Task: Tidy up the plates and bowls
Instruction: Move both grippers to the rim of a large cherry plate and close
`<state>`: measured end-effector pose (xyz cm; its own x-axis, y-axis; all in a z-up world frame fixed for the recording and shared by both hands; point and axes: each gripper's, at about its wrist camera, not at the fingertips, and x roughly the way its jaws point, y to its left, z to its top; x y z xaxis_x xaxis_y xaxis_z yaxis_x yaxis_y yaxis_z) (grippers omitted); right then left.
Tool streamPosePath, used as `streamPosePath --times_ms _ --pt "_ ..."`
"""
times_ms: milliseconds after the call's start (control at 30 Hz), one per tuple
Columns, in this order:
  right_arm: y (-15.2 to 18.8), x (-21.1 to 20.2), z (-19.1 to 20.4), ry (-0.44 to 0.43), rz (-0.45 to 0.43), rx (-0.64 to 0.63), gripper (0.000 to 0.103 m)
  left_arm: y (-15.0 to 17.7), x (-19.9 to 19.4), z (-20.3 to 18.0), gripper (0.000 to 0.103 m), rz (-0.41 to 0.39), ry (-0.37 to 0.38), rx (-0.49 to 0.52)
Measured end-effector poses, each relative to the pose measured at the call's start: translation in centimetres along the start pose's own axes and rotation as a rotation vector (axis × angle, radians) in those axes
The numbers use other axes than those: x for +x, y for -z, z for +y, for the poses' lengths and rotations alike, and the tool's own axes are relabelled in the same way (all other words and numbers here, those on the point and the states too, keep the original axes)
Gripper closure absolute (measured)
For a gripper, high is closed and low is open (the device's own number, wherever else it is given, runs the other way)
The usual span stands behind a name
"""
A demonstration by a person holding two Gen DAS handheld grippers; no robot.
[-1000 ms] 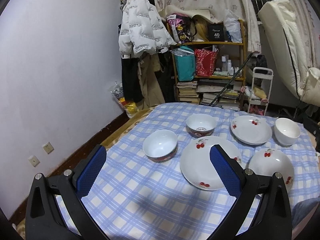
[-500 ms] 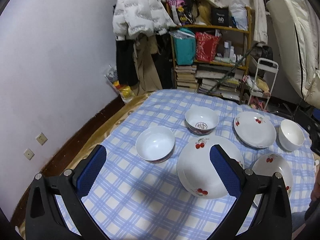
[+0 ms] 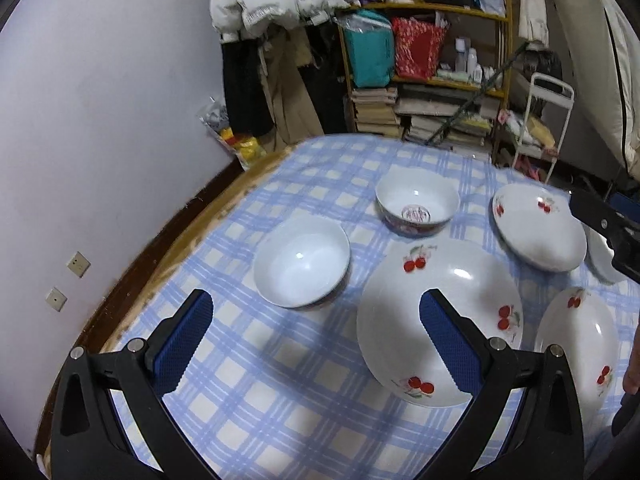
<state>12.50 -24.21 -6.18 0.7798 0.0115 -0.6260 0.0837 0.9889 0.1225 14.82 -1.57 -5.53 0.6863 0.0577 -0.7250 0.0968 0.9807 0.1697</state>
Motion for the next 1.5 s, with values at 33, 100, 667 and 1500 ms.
streamPosePath --times_ms 33,100,667,1500 --pt "0.1 0.5 -0.1 -0.011 0.010 0.005 0.002 0.1 0.5 -0.1 0.001 0.016 0.008 0.000" --pt "0.5 1.5 0.0 -0.016 0.027 -0.001 0.002 0.4 1.6 -0.4 0.001 0.046 0.017 -0.004" --pt "3.3 8.1 2.4 -0.052 0.220 -0.129 0.019 1.7 7.7 -0.2 0.001 0.237 0.069 -0.086" --pt "5.2 11.8 2.2 -0.084 0.337 -0.100 0.047 3.0 12.7 -0.3 0.021 0.394 0.137 -0.093"
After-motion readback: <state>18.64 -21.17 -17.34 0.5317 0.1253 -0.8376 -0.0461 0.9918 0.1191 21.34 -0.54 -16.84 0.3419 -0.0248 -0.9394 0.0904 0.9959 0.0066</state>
